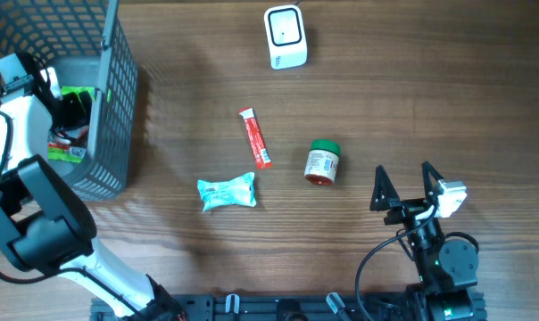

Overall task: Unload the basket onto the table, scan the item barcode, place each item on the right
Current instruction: 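Reach the left gripper into the basket and grasp the green snack bag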

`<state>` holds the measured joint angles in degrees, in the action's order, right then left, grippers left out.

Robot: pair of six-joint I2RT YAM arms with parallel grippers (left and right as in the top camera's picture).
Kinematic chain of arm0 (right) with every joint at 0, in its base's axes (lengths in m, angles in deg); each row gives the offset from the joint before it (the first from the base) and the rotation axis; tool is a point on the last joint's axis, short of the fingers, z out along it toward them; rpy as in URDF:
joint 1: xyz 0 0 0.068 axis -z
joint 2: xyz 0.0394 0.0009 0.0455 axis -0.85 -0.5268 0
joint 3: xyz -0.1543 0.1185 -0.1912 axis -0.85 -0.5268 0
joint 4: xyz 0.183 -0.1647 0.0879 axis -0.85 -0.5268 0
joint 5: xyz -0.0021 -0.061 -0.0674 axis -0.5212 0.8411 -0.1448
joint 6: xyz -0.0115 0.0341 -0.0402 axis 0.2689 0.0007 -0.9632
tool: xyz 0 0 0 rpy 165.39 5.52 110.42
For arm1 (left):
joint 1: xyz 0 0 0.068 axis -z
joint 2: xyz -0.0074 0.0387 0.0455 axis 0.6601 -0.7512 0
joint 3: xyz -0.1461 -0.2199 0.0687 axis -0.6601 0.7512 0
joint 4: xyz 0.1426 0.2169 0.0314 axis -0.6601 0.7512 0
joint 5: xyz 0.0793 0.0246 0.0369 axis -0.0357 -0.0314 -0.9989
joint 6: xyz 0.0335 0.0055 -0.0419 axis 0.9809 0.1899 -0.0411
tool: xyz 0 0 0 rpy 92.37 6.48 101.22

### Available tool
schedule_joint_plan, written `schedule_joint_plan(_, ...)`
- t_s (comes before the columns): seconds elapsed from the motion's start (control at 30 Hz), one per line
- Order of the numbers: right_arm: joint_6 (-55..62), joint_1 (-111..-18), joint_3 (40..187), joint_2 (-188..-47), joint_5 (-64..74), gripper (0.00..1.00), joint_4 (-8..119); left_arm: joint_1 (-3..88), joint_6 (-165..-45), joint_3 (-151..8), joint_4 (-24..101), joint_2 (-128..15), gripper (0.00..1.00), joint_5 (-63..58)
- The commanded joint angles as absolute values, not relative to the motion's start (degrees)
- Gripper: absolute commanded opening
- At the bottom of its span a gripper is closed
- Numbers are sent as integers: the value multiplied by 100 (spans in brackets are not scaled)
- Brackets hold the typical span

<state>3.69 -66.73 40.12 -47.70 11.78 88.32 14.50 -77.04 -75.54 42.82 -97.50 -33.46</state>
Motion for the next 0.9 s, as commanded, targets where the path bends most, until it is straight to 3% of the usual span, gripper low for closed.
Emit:
schedule_joint_plan(0.0, 356, -6653, 4009, -4739, 1202, 100, 8859, 1430, -7009, -7617, 4271, -9711, 100, -3276)
schedule_joint_plan(0.43, 354, -6653, 4007, -4739, 1202, 100, 8859, 1402, -6840, -6787, 3725, -10167, 97, -3407)
schedule_joint_plan(0.53, 356, -6653, 4009, -4739, 1202, 100, 8859, 1367, -6842, -6785, 3725, -10360, 76, -3429)
schedule_joint_plan(0.63, 356, -6653, 4009, -4739, 1202, 100, 8859, 1323, -6840, -6785, 3727, -10497, 65, -3427)
schedule_joint_plan(0.8, 356, -6653, 4009, -4739, 1202, 100, 8859, 1321, -6840, -6787, 3740, -10578, 18, -3424)
schedule_joint_plan(0.87, 354, -6653, 4009, -4739, 1202, 100, 8859, 1321, -6864, -6811, 3738, -10550, 13, -3424)
